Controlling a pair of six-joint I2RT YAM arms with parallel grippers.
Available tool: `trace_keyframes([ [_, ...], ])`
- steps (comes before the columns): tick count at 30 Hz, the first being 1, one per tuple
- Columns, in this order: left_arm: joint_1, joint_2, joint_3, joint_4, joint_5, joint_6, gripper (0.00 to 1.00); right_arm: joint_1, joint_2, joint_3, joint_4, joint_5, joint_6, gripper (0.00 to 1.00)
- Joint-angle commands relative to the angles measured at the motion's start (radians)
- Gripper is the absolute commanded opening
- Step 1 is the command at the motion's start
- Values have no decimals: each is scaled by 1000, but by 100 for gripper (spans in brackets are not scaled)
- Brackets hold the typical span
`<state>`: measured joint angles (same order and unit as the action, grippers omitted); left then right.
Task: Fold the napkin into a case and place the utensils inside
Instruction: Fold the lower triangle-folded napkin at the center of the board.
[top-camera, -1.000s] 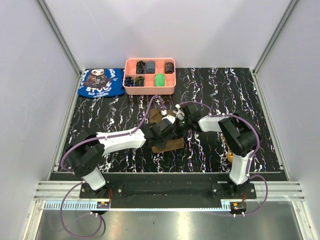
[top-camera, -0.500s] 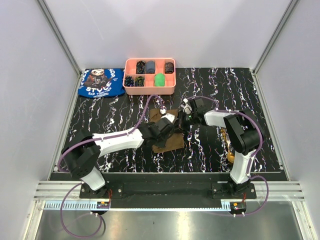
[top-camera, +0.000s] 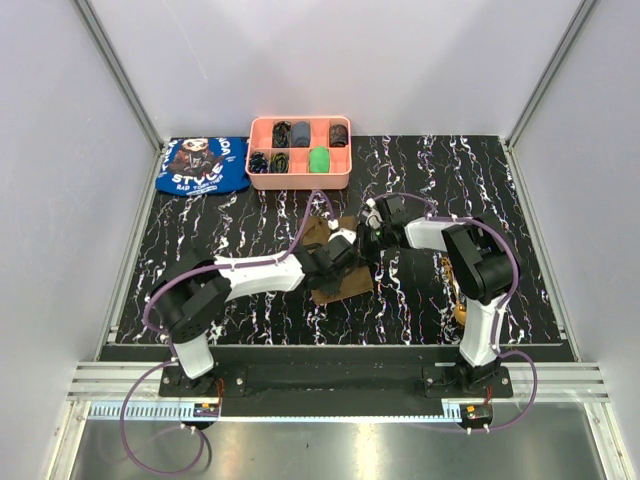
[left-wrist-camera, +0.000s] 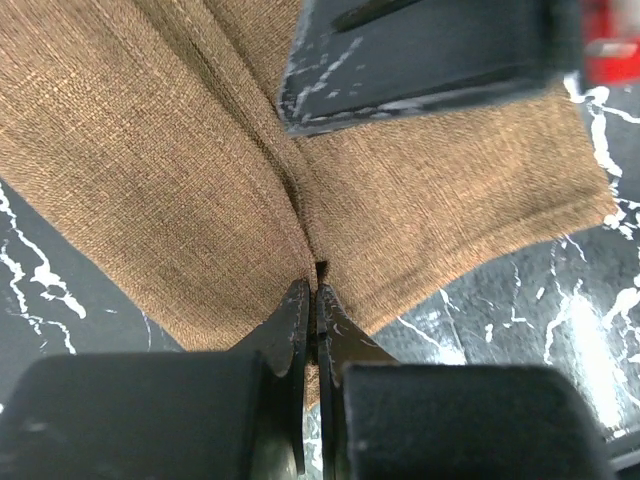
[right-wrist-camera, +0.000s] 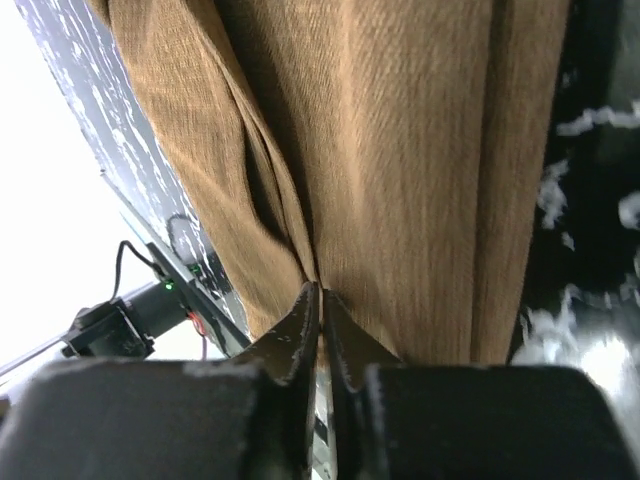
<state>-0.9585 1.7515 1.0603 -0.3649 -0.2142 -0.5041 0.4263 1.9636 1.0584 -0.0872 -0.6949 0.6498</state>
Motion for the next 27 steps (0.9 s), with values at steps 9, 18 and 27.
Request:
trace_keyframes([
  [9, 17, -20, -17, 104, -13, -56, 4, 34, -77, 91, -108, -29, -59, 16],
  [18, 30, -27, 21, 83, 4, -82, 8, 74, 26, 60, -10, -58, -22, 13],
  [27, 225, -246, -19, 84, 217, -120, 48, 57, 37, 28, -13, -3, -58, 9],
])
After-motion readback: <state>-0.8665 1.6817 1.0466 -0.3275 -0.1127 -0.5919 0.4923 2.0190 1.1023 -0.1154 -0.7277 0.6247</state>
